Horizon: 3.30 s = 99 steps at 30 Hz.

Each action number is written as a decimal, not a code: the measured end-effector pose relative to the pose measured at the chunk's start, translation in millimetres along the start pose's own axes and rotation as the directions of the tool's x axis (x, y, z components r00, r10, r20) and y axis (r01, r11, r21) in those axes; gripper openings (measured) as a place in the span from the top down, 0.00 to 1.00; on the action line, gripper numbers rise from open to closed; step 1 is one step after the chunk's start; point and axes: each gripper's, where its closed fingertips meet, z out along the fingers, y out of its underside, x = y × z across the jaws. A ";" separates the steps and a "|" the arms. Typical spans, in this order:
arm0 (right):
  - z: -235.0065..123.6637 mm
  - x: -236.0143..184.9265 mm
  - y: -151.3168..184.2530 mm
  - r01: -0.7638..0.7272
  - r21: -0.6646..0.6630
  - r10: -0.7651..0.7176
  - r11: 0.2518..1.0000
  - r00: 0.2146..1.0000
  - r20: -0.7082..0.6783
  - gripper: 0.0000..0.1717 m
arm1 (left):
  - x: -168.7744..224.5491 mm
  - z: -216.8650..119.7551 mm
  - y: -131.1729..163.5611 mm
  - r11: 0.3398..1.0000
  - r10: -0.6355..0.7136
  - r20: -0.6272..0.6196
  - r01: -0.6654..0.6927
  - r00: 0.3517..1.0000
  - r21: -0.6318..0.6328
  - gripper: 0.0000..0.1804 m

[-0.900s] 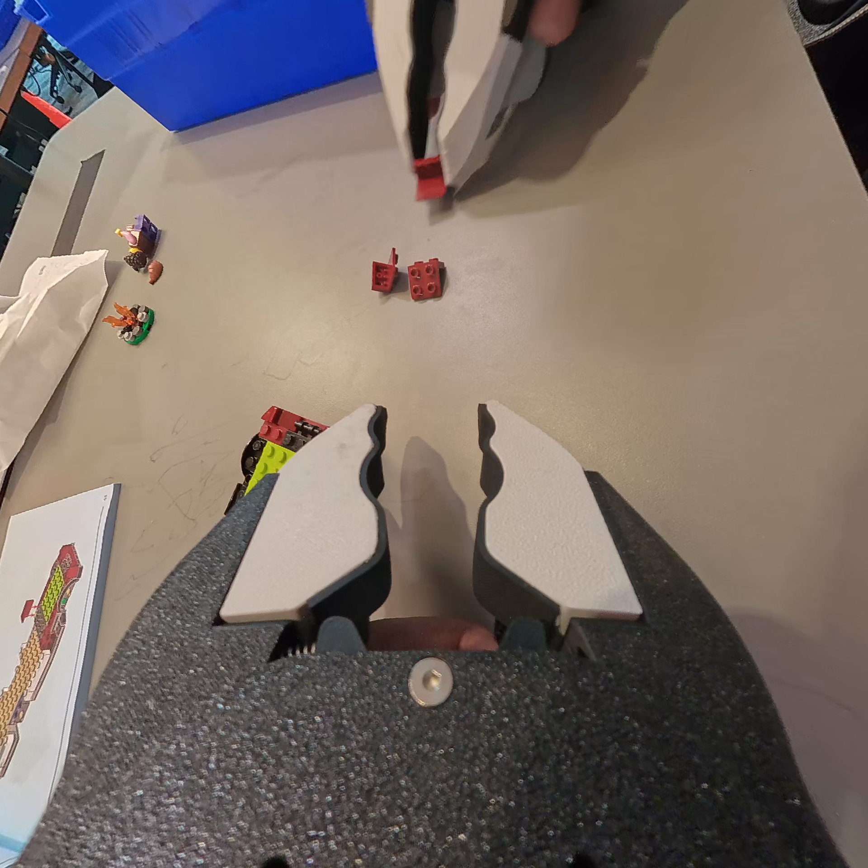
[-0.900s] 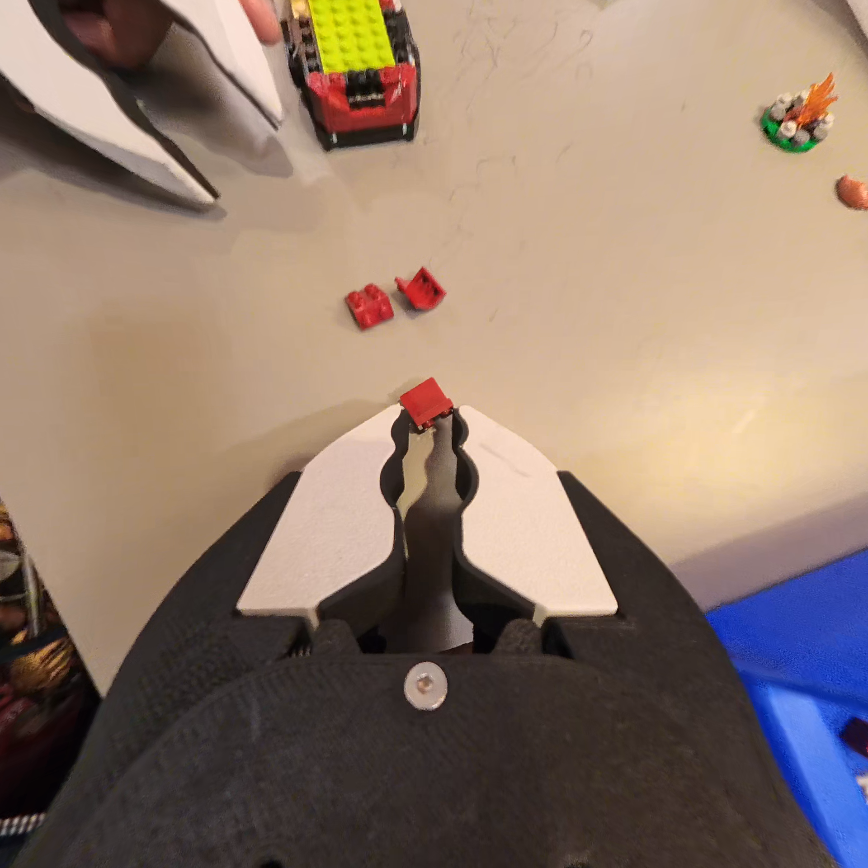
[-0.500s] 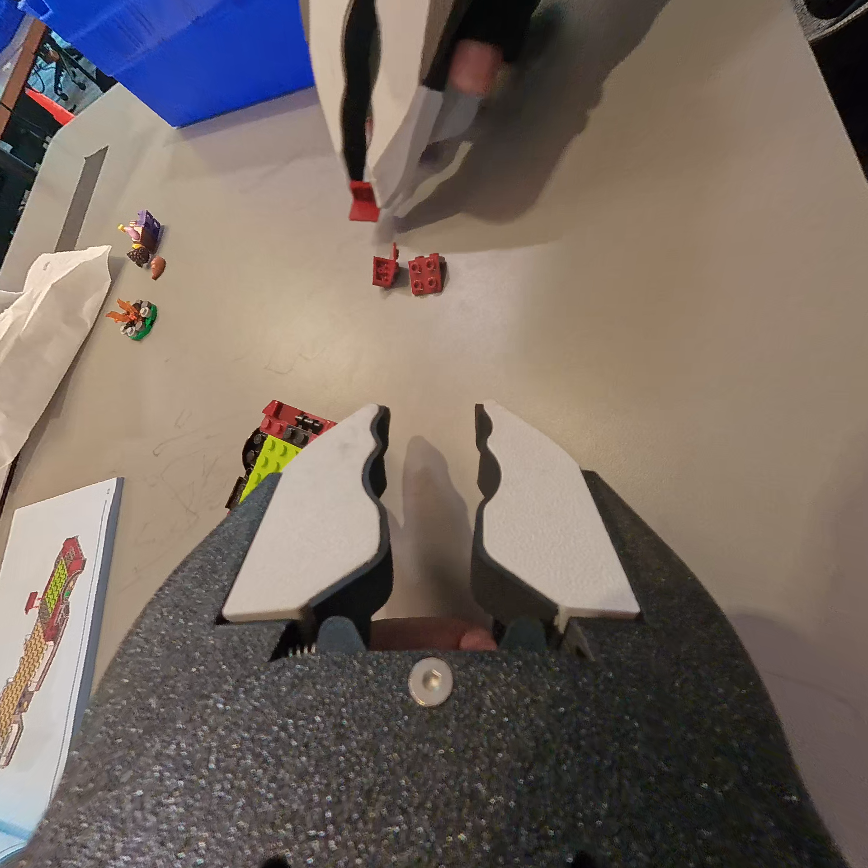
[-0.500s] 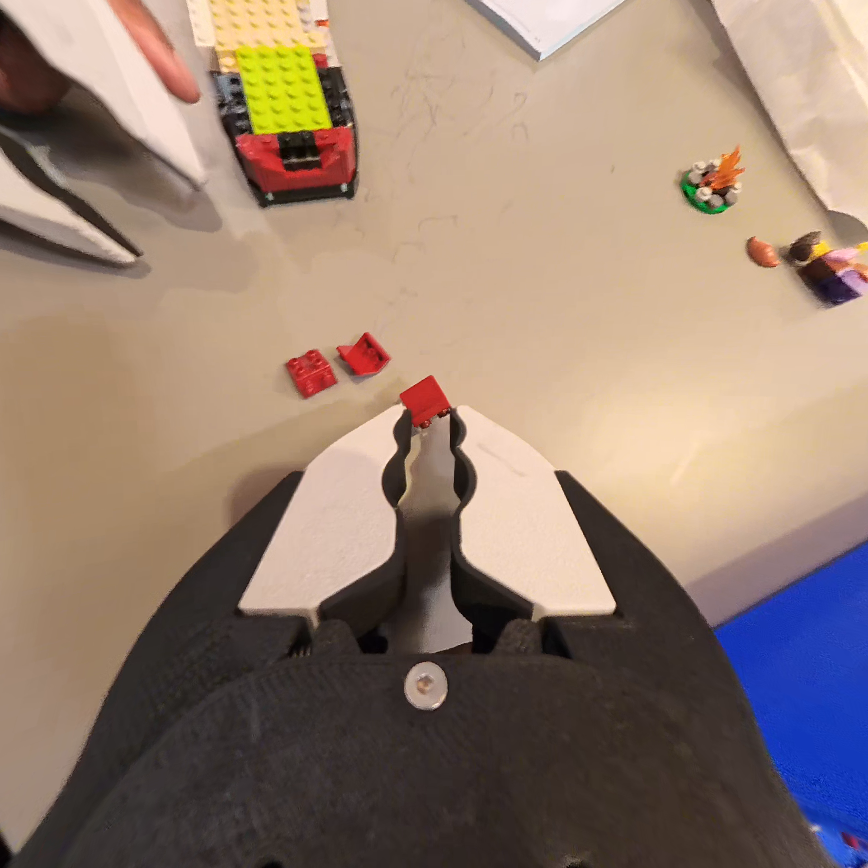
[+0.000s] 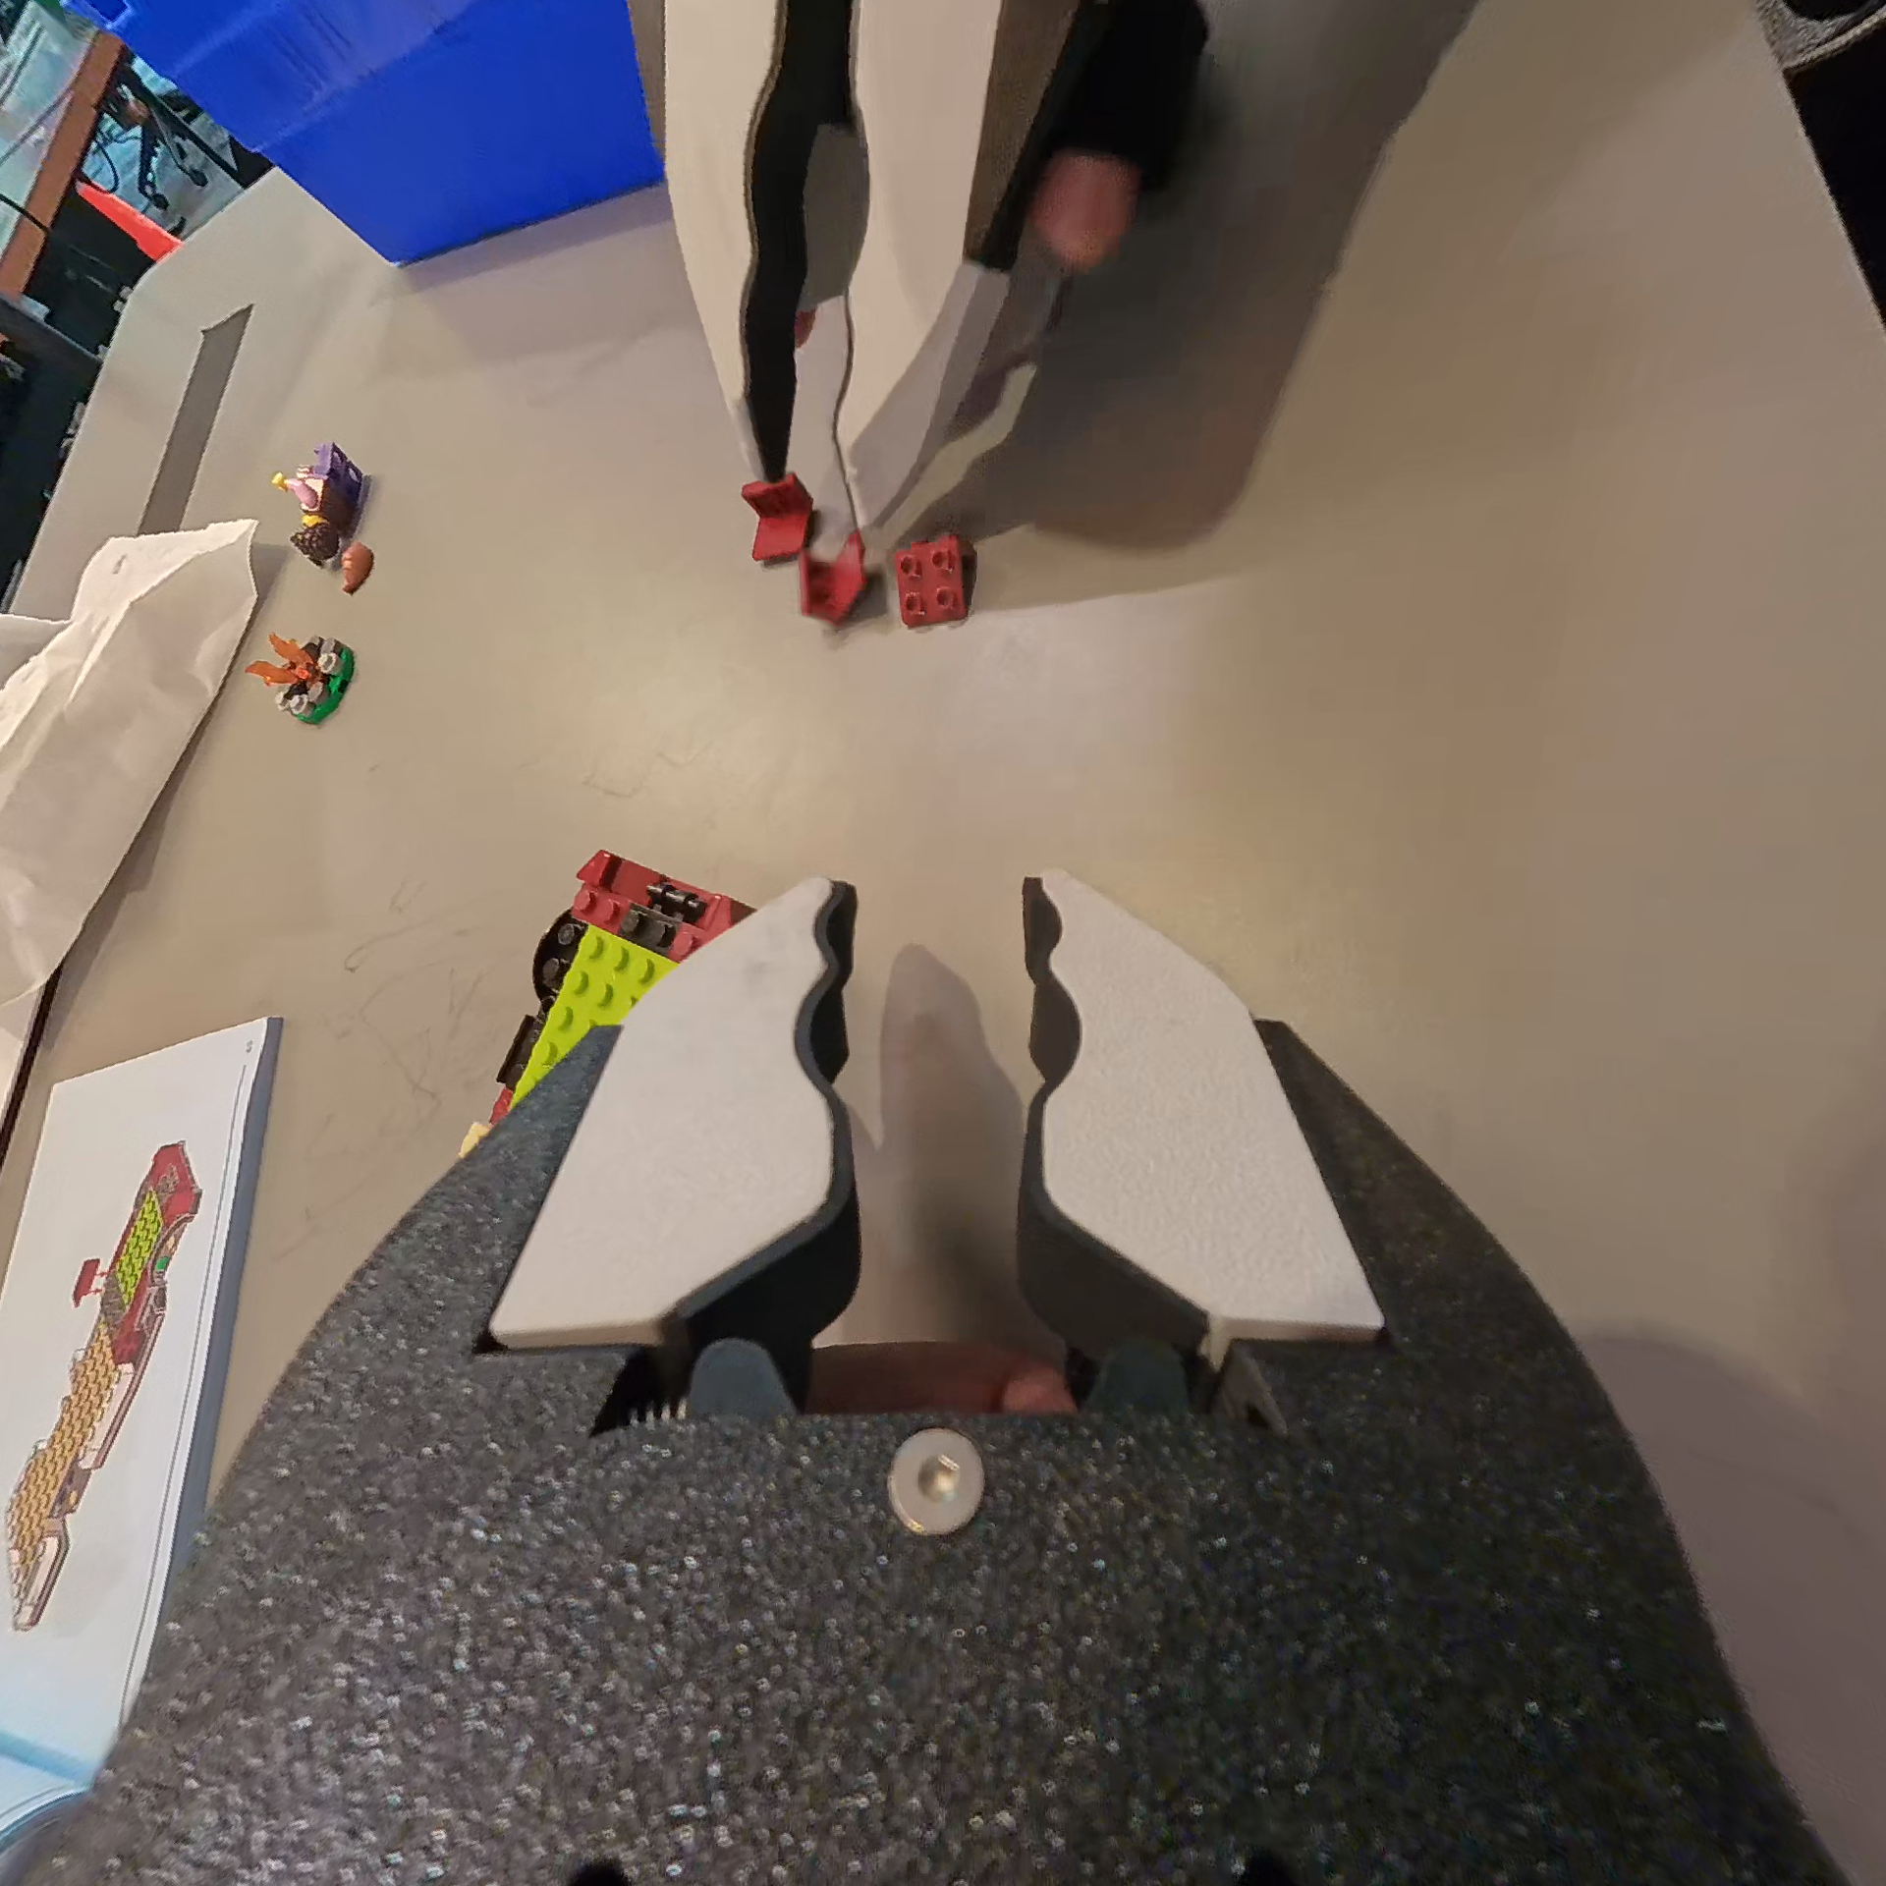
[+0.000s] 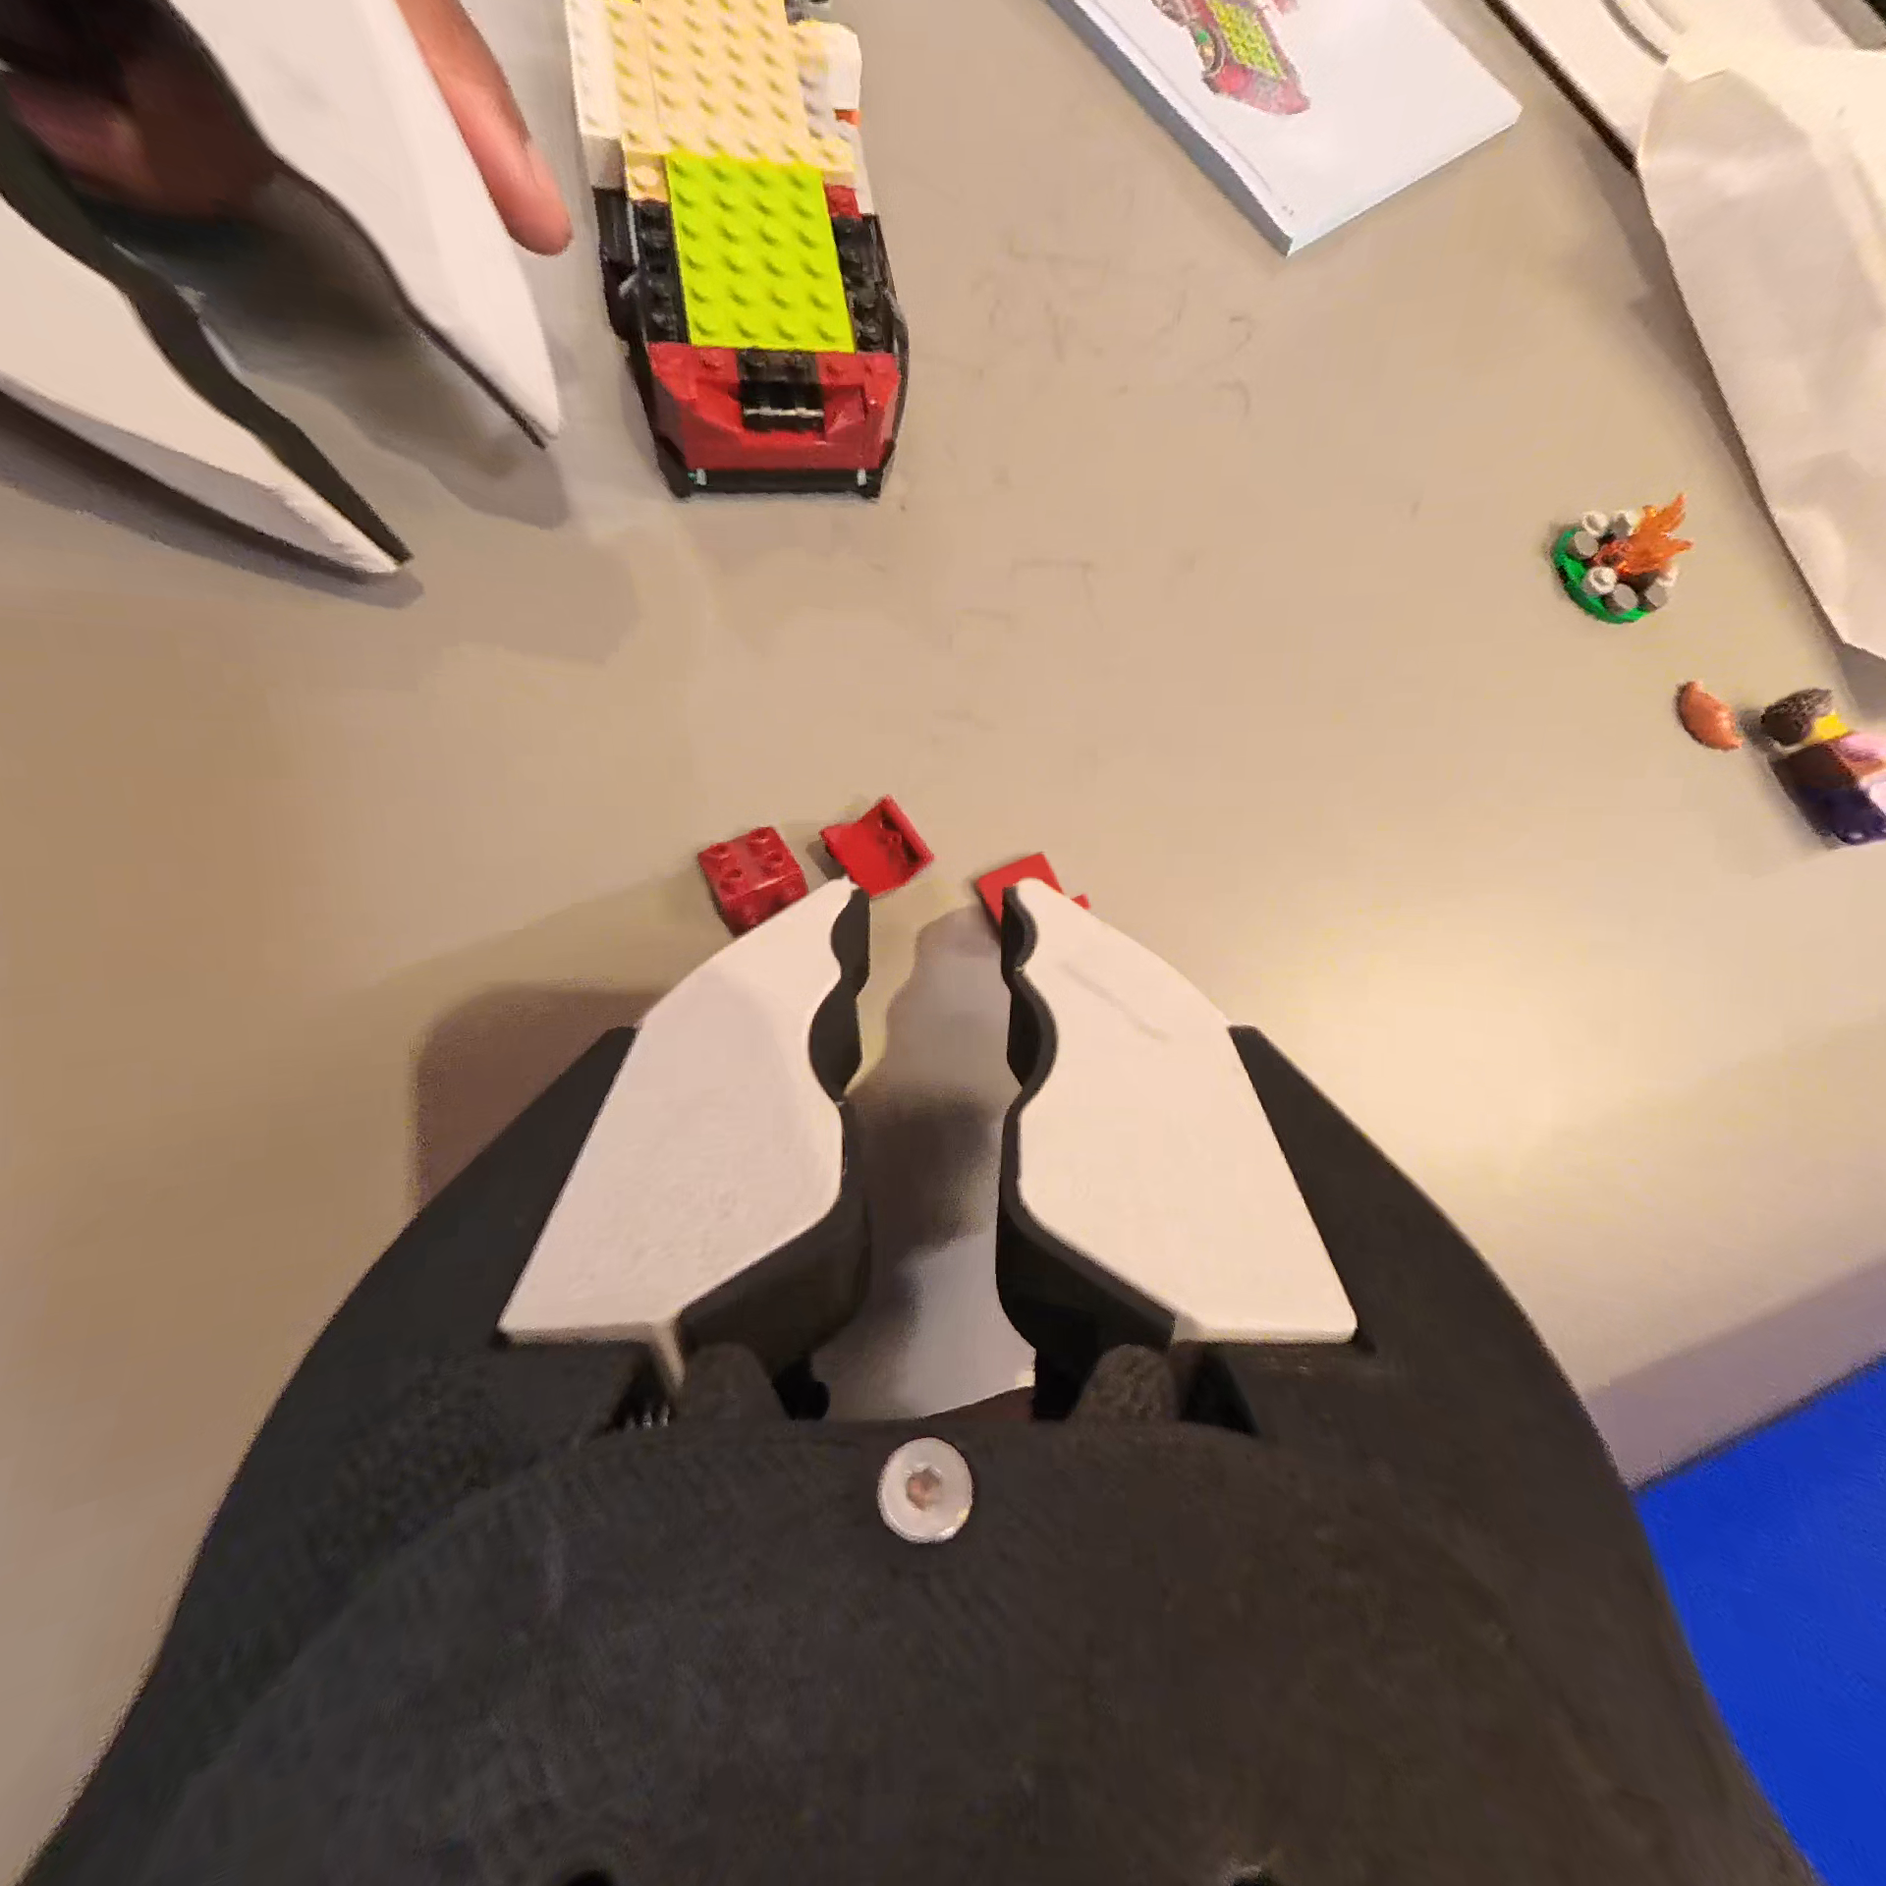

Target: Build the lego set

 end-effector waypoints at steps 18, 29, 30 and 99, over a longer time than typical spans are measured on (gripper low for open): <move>4.6 -41.0 -0.2 -0.034 -0.050 0.047 0.998 0.952 0.302 0.86 | 0.1 0.4 -0.6 1.000 -0.003 0.002 0.003 1.000 -0.002 0.83; -143.4 113.5 -2.6 -0.184 0.199 0.249 0.963 0.890 -0.382 0.91 | 1.2 0.0 -0.3 1.000 -0.004 0.002 0.004 1.000 -0.004 0.83; -159.6 134.9 16.2 -0.226 0.176 0.283 0.958 0.840 -0.463 0.91 | 1.4 -0.1 -0.2 1.000 -0.005 0.002 0.005 1.000 -0.005 0.83; 235.7 -4.2 -243.5 0.701 0.036 -0.670 0.712 0.662 0.336 0.67 | -158.6 -165.1 186.7 0.684 -0.658 0.593 0.697 0.464 0.214 0.74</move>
